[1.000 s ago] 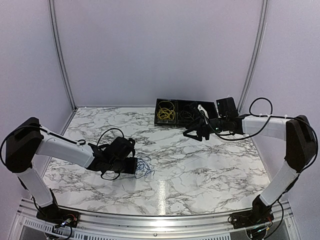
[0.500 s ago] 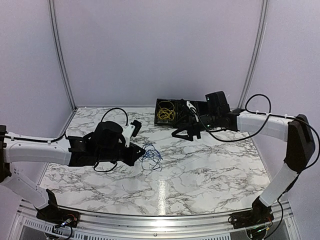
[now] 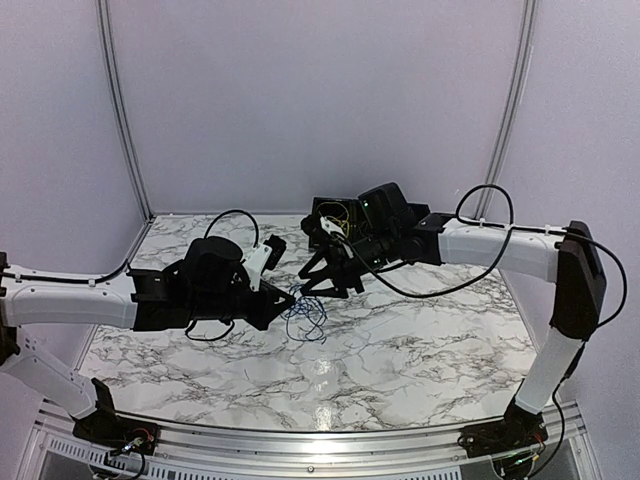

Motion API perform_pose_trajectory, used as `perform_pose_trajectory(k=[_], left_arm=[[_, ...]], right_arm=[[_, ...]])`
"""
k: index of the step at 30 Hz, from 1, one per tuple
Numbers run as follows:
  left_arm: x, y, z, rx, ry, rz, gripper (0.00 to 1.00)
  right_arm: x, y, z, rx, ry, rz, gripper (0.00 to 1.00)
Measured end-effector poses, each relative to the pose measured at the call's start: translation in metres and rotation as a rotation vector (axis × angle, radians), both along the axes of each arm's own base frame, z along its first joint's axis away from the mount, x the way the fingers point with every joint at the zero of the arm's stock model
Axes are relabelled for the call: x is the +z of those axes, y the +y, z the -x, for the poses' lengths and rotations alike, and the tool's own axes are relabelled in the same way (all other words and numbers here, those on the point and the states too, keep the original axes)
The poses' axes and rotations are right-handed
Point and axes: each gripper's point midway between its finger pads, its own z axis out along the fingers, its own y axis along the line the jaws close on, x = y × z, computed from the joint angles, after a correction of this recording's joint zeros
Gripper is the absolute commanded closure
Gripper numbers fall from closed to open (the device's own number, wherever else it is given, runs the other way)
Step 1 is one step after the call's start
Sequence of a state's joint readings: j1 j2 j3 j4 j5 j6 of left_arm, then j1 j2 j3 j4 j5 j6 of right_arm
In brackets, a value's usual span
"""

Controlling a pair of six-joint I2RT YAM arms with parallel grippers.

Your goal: Untangle the cables

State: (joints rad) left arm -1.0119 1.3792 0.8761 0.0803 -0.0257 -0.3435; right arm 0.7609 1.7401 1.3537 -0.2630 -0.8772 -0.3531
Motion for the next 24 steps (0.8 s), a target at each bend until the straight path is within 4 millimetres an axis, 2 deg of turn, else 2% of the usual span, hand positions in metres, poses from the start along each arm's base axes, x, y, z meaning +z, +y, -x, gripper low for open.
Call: perform_pose_trajectory(k=[3,10,12,14,24], left_arm=[[0.001,0.000,0.001,-0.003,-0.001,0.003,1.00],[0.005,0.000,0.001,-0.003,-0.005,0.012,0.99],[0.005,0.000,0.001,-0.002,-0.005,0.012,0.80],[0.005,0.000,0.001,0.006,0.001,0.017,0.72],[0.019,0.004,-0.008,0.072,-0.034,0.072,0.72]], right_arm=[[-0.008,0.001,-0.002,-0.012,0.003,0.022,0.68],[-0.010,0.001,-0.005,-0.033,-0.007,0.034,1.00],[-0.010,0.001,-0.005,-0.036,-0.004,0.036,1.00],[-0.010,0.001,-0.006,-0.039,-0.002,0.037,1.00],[-0.012,0.001,-0.009,-0.056,-0.010,0.042,1.00]])
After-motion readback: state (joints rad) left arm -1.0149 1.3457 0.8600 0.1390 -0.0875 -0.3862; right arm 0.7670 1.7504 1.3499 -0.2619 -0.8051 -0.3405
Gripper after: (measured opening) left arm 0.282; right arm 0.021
